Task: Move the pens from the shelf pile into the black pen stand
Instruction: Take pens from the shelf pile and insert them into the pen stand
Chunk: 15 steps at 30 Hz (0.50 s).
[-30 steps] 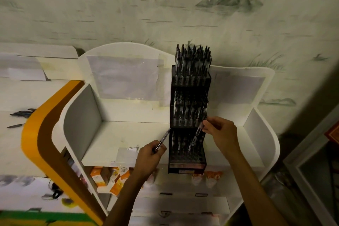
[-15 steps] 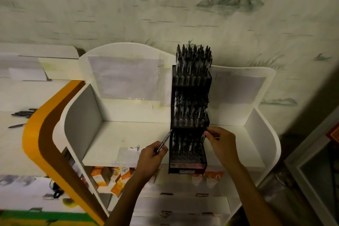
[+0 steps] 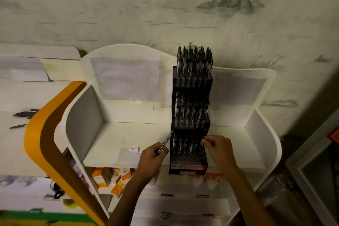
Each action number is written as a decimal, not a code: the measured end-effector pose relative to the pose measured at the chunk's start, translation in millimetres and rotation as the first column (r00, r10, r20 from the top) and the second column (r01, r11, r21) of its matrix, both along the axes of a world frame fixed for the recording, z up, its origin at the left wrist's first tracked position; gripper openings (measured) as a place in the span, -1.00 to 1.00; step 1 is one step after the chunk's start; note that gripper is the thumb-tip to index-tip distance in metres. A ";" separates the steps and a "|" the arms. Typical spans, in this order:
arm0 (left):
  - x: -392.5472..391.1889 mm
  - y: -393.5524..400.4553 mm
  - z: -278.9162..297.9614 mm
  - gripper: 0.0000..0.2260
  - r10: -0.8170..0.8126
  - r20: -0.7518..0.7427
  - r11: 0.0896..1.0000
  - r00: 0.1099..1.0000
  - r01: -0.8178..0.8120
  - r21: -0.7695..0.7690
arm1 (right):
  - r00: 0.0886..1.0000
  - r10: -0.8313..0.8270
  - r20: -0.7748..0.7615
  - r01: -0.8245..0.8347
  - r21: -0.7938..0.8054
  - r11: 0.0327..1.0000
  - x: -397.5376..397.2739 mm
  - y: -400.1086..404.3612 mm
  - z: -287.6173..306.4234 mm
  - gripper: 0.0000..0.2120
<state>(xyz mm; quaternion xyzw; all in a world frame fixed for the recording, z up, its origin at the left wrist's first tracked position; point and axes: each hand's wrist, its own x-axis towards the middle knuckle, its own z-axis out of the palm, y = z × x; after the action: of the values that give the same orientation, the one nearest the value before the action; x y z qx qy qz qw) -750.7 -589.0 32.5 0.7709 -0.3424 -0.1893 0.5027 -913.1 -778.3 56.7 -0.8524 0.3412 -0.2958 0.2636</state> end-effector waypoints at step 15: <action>5.4 5.1 -8.8 -0.90 0.029 -0.031 1.000 0.999 -0.029 0.000 | 0.998 -0.050 -0.027 0.051 0.014 0.999 -0.3 7.9 4.0 -0.88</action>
<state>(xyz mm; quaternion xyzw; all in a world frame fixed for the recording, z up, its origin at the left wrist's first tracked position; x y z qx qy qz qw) -745.3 -583.9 23.7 0.7727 -0.3233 -0.1939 0.5107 -913.3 -770.3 60.7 -0.8453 0.3682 -0.2885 0.2580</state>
